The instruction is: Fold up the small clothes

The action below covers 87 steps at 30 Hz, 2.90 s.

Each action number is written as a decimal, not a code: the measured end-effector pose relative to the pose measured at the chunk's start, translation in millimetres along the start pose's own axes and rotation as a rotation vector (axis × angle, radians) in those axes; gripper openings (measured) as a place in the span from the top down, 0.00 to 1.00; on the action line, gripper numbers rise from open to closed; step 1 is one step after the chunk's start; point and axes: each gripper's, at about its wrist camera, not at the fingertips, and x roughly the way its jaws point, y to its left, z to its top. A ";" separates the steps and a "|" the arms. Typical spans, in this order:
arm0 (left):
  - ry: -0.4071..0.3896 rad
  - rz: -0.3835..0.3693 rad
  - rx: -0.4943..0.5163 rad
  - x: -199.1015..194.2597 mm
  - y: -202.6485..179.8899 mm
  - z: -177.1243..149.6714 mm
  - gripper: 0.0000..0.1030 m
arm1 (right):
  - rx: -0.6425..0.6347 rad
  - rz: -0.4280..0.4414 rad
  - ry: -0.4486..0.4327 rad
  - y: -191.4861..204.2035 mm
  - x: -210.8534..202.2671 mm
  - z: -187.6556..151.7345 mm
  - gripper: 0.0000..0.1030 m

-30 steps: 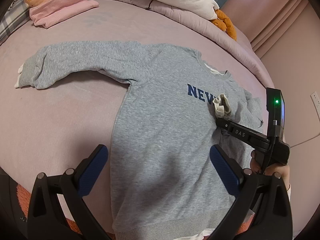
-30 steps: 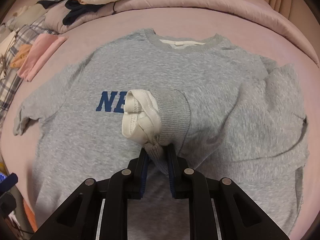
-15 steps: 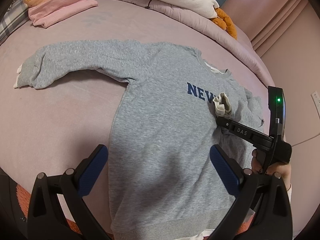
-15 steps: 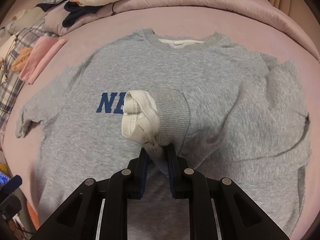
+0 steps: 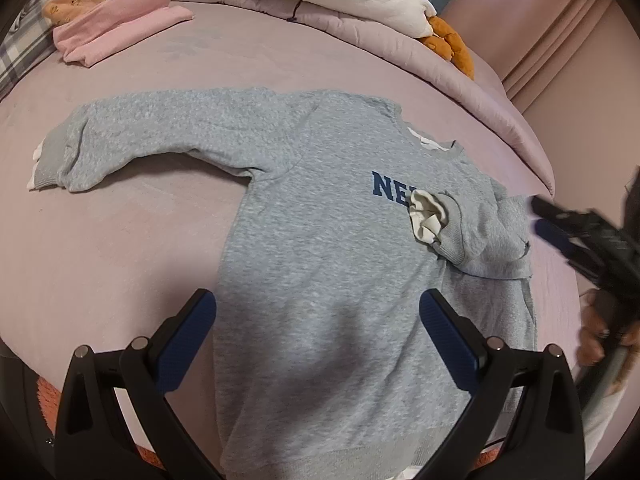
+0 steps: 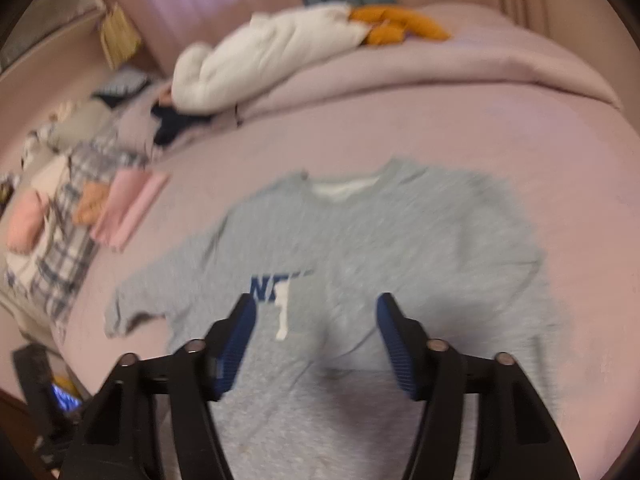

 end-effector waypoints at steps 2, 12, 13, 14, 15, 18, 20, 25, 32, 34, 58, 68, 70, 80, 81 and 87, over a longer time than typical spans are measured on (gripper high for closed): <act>0.004 -0.010 0.013 2.0 -4.3 0.5 0.01 | 0.039 -0.025 -0.046 -14.5 -18.1 1.2 0.32; 0.004 -0.044 0.070 8.2 -32.4 6.3 0.02 | 0.190 -0.186 -0.054 -73.6 -38.3 -25.2 0.32; 0.005 -0.045 0.078 9.3 -35.1 6.5 0.02 | 0.202 -0.194 -0.046 -78.4 -39.2 -29.1 0.32; 0.008 -0.047 0.086 10.7 -38.3 6.2 0.02 | 0.214 -0.203 -0.038 -82.4 -39.2 -32.7 0.32; 0.013 -0.049 0.096 13.0 -42.3 5.6 0.02 | 0.227 -0.214 -0.028 -87.2 -37.2 -36.7 0.32; 0.029 -0.049 0.118 20.8 -51.3 4.6 0.02 | 0.248 -0.223 -0.010 -98.5 -40.9 -45.2 0.32; 0.036 -0.056 0.130 25.7 -57.2 4.8 0.02 | 0.265 -0.232 0.002 -107.4 -42.0 -52.3 0.32; 0.065 -0.081 0.151 42.2 -71.1 8.1 0.02 | 0.310 -0.237 0.017 -123.4 -41.5 -64.3 0.32; 0.113 -0.133 0.115 69.9 -81.4 20.0 0.08 | 0.353 -0.247 0.029 -141.7 -45.8 -78.6 0.32; 0.136 -0.158 0.094 79.7 -83.8 24.6 0.12 | 0.368 -0.244 0.029 -145.1 -45.0 -80.6 0.32; 0.135 -0.258 0.011 110.8 -118.4 75.9 0.82 | 0.417 -0.205 0.023 -150.3 -37.6 -77.1 0.32; -0.044 -0.224 0.065 52.4 -108.1 125.2 0.84 | 0.358 -0.172 -0.008 -133.9 -33.8 -54.1 0.32; -0.052 -0.214 0.066 49.2 -102.0 127.2 0.84 | 0.349 -0.169 0.006 -131.0 -23.8 -50.9 0.39; -0.092 -0.109 0.153 44.7 -94.3 120.9 0.84 | 0.299 -0.139 0.134 -107.9 40.3 -37.7 0.66; -0.090 -0.103 0.154 45.6 -91.3 120.9 0.84 | 0.296 -0.150 0.146 -106.3 45.1 -38.1 0.66; -0.061 -0.106 0.138 44.0 -71.1 120.1 0.83 | 0.270 -0.195 0.159 -95.0 50.5 -33.6 0.66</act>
